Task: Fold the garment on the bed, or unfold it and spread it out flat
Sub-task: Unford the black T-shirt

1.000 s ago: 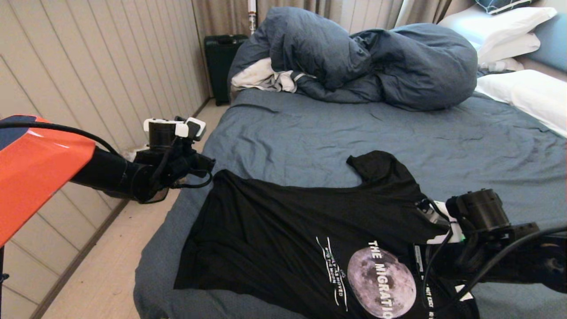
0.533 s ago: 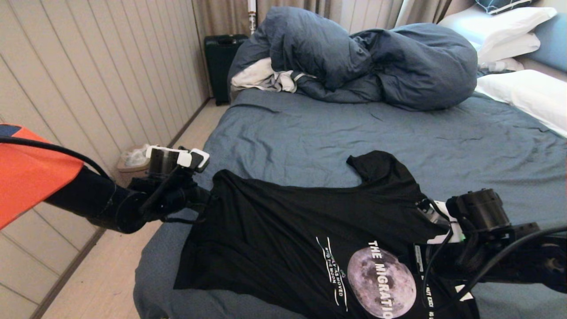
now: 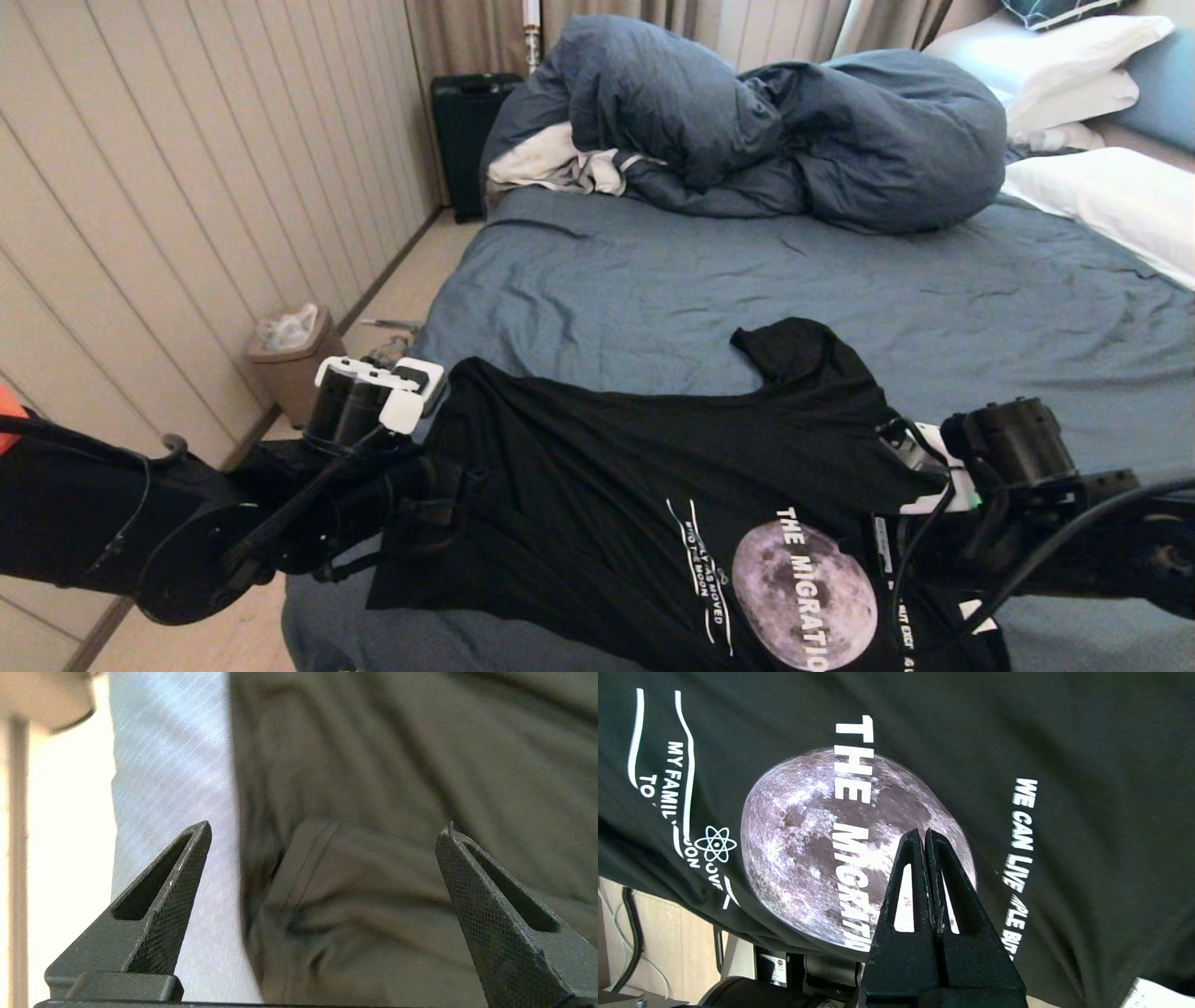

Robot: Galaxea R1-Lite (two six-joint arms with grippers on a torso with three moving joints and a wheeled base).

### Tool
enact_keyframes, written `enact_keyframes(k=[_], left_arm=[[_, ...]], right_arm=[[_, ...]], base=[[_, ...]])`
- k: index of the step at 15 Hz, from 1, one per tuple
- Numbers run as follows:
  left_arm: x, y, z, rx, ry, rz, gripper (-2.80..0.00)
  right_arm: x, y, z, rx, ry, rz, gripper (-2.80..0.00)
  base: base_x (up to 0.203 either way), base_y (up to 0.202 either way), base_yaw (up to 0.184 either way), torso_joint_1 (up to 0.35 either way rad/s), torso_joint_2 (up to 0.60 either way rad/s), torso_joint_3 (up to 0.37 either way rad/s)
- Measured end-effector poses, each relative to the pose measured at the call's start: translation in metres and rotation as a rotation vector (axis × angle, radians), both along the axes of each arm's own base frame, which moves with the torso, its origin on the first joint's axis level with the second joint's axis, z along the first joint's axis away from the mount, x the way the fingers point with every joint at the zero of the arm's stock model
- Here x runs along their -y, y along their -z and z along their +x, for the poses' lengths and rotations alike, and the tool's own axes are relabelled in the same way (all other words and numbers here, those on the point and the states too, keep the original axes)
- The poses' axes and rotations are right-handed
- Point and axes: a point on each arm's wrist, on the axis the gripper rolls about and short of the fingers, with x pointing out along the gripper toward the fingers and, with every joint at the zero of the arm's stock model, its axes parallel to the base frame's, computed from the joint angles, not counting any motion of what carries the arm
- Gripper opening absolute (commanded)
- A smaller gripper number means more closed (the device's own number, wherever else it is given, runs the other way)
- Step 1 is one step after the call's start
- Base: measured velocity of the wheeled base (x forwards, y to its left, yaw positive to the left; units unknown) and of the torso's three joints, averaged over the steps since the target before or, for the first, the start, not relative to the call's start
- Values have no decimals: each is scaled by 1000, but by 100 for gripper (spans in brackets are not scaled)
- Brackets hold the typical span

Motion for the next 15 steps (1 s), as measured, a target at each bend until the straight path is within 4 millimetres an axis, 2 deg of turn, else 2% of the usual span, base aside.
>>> enact_keyframes(k=[2,3,8,14,15], left_arm=[[-3,3,-5,-19,-40,-26,0],[-4,3,-4,-22,-57,-44,-280],[-3,7,1,-34,-98,-94,-280],[1,14,2,-74,-137,-144,-280],[2,15,0,-87,-134,-139,0]], right_arm=[[1,-3,-1,12,2,1,-280],[1,-5,-3,19,0,3,-280],[1,-11,-7,41,1,7,-280],[3,-7,0,30,13,5,-280],[3,-6,1,26,14,3,-280]], base=[[0,0,0,0,0,0],[0,0,0,0,0,0],[0,0,0,0,0,0],[0,0,0,0,0,0],[0,0,0,0,0,0]])
